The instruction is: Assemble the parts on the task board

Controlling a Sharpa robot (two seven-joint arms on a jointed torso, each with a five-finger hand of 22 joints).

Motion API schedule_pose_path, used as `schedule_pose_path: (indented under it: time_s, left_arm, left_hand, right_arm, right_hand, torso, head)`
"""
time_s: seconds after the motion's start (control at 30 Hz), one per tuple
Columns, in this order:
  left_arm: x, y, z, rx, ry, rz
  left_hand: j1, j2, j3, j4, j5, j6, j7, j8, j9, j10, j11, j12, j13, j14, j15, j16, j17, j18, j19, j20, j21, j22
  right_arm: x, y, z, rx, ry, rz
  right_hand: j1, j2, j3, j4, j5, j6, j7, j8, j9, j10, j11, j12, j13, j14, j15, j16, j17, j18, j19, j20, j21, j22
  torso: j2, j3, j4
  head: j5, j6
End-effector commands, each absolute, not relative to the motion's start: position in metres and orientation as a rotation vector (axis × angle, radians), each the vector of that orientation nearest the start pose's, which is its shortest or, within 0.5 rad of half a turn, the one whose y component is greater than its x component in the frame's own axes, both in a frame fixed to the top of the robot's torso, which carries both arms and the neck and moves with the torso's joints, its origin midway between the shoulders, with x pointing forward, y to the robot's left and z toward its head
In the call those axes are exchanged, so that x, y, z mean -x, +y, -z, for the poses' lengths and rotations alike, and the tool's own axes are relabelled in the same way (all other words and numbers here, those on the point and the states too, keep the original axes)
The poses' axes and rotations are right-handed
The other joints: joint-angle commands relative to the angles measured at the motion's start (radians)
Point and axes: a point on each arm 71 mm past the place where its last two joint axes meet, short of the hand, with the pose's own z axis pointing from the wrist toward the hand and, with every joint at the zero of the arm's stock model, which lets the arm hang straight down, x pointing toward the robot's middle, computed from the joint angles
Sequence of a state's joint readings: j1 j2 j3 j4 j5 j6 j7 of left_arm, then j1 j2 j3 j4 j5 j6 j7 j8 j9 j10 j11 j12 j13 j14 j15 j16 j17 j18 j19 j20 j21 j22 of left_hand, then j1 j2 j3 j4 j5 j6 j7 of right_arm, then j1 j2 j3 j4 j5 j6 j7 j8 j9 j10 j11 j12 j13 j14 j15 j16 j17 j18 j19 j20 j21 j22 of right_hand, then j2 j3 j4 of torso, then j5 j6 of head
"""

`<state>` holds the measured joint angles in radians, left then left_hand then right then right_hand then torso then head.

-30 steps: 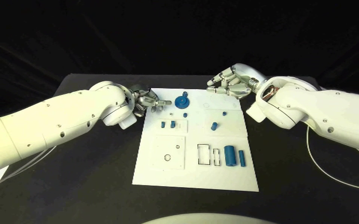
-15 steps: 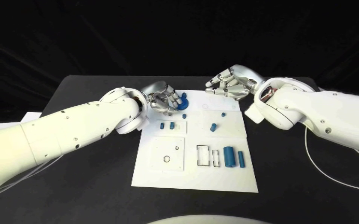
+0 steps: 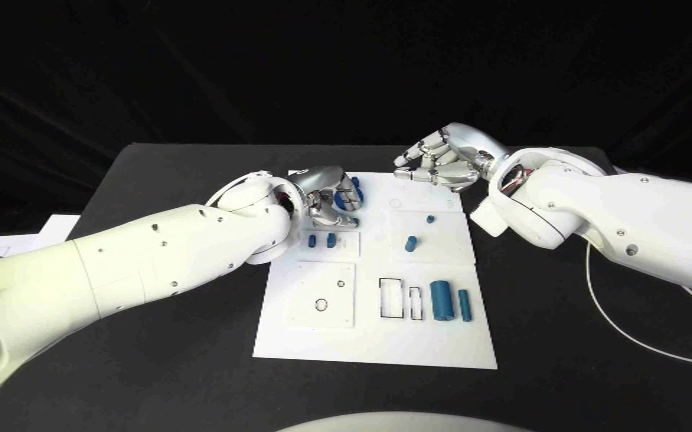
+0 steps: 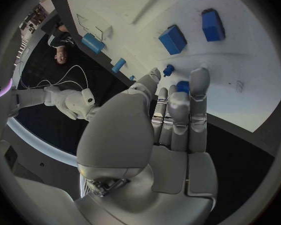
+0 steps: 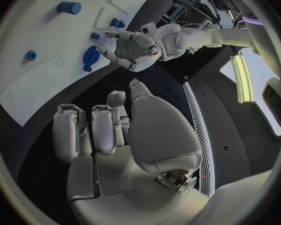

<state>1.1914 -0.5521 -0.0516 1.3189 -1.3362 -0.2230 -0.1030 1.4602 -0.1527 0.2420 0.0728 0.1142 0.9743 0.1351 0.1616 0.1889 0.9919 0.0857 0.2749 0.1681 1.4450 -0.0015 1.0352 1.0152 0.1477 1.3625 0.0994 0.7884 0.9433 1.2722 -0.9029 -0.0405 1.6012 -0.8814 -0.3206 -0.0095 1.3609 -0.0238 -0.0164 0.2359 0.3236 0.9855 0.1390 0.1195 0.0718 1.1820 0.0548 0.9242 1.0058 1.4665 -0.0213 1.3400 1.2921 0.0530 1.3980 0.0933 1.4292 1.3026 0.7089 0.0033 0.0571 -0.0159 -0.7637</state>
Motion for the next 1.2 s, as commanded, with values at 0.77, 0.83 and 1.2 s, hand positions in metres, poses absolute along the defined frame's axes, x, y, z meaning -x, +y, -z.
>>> schedule_pose_path:
  time_s: [0.77, 0.83, 1.2]
  left_arm:
    - [-0.509, 0.082, 0.221, -0.173, 1.945, 0.585]
    - [-0.51, 0.081, 0.221, -0.172, 1.947, 0.581]
    - [-0.511, 0.078, 0.223, -0.174, 1.97, 0.559]
  left_hand:
    - [-0.005, 0.013, 0.081, 0.005, -0.001, 0.062, -0.001, -0.043, -0.036, 0.063, -0.007, -0.03, -0.058, 0.052, -0.01, 0.173, 0.092, -0.06, 0.11, -0.013, 0.354, 0.29]
    - [-0.004, 0.014, 0.09, 0.004, -0.001, 0.065, -0.001, -0.045, -0.037, 0.07, -0.009, -0.03, -0.06, 0.052, -0.011, 0.174, 0.089, -0.062, 0.111, -0.014, 0.363, 0.298]
    - [0.006, 0.018, 0.141, -0.012, -0.002, 0.089, -0.003, -0.049, -0.043, 0.117, -0.016, -0.025, -0.063, 0.05, -0.017, 0.181, 0.074, -0.068, 0.117, -0.018, 0.404, 0.335]
  right_arm:
    - [-0.482, -0.205, 0.148, -0.304, 1.708, -1.014]
    - [-0.482, -0.205, 0.148, -0.303, 1.708, -1.014]
    - [-0.482, -0.204, 0.148, -0.302, 1.709, -1.015]
  right_hand:
    - [0.002, 0.006, -0.003, 0.0, 0.005, 0.004, 0.002, 0.005, -0.001, -0.003, 0.0, -0.003, -0.001, 0.044, 0.002, -0.005, 0.0, 0.011, -0.006, -0.003, -0.003, 0.0]
    - [0.002, 0.006, -0.003, 0.0, 0.005, 0.004, 0.002, 0.005, -0.001, -0.003, 0.0, -0.003, -0.001, 0.044, 0.002, -0.005, 0.0, 0.011, -0.006, -0.003, -0.003, 0.0]
    - [0.003, 0.009, -0.003, 0.001, 0.006, 0.004, 0.002, 0.005, -0.001, -0.002, 0.0, -0.001, 0.001, 0.044, 0.002, -0.006, -0.002, 0.011, -0.006, -0.003, -0.003, 0.0]
  torso:
    - [-0.001, 0.0004, 0.0005]
    - [-0.001, 0.0001, 0.0001]
    - [-0.001, -0.0001, 0.0002]
  head:
    - [-0.002, -0.004]
    - [-0.003, -0.004]
    - [-0.005, -0.006]
